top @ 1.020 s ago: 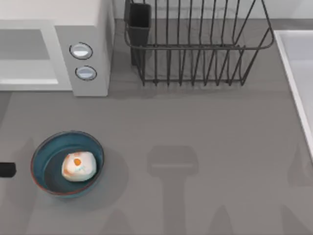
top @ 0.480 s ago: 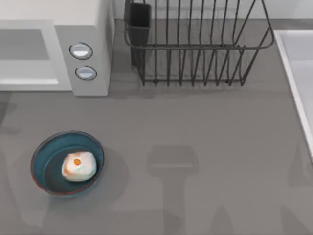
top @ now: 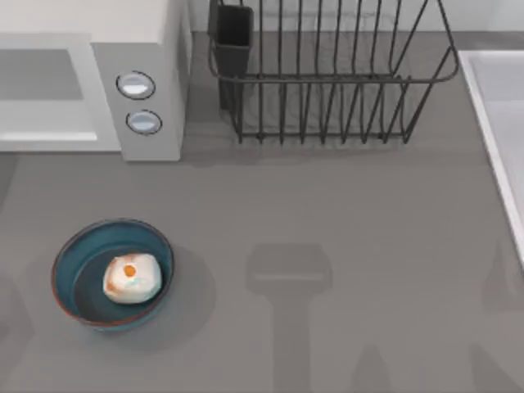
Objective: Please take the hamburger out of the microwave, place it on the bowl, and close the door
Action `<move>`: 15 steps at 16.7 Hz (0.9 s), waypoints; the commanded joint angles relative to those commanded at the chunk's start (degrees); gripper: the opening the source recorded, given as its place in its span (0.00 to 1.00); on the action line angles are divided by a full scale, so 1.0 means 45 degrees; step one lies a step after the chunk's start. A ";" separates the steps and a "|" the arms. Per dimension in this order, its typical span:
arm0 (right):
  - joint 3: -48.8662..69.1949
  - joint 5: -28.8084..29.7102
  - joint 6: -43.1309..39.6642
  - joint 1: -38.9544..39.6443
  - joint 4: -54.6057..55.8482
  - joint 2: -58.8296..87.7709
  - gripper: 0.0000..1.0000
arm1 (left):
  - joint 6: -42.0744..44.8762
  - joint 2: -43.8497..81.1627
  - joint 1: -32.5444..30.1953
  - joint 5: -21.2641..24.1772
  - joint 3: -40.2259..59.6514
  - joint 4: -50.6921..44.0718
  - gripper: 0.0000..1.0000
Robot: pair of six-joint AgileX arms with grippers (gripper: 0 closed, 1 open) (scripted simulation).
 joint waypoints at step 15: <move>0.0000 0.0000 0.0000 0.0000 0.0000 0.0000 1.00 | 0.1071 0.2512 0.1191 0.0856 -0.0796 0.1360 0.00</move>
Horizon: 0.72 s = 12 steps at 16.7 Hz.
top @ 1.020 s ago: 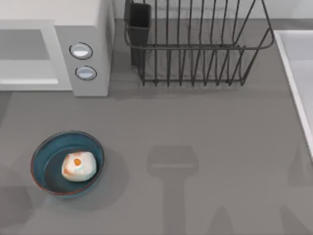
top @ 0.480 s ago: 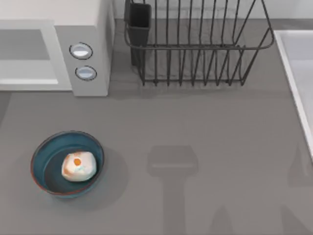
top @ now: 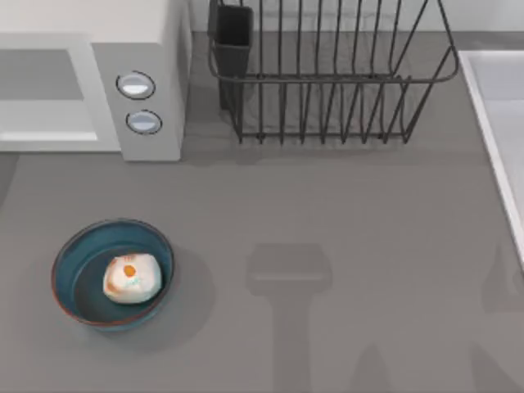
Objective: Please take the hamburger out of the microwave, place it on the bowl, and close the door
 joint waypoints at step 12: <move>0.0000 0.0000 0.0000 0.0000 0.0000 0.0000 1.00 | -0.0106 0.0608 -0.0128 -0.0019 -0.2089 0.2804 0.00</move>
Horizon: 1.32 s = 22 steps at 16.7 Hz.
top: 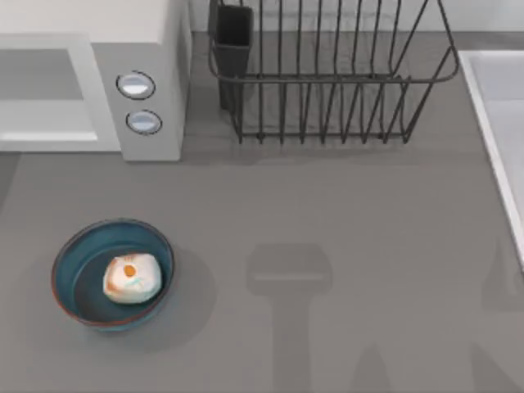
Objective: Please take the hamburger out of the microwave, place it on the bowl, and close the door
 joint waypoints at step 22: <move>0.0000 0.0000 0.0000 0.0000 0.0000 0.0000 1.00 | -0.5220 -0.6983 -0.5148 -0.2747 -0.7567 0.3281 0.00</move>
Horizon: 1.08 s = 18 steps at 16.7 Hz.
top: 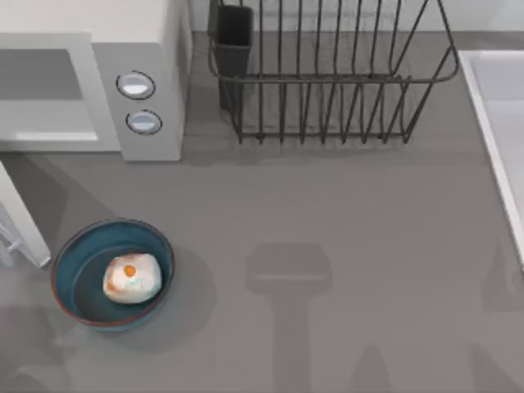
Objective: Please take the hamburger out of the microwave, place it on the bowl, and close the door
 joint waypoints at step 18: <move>0.0000 0.0000 0.0000 0.0000 0.0000 0.0000 1.00 | -0.5341 -0.3050 -0.6790 -0.4497 -0.2176 0.0523 0.00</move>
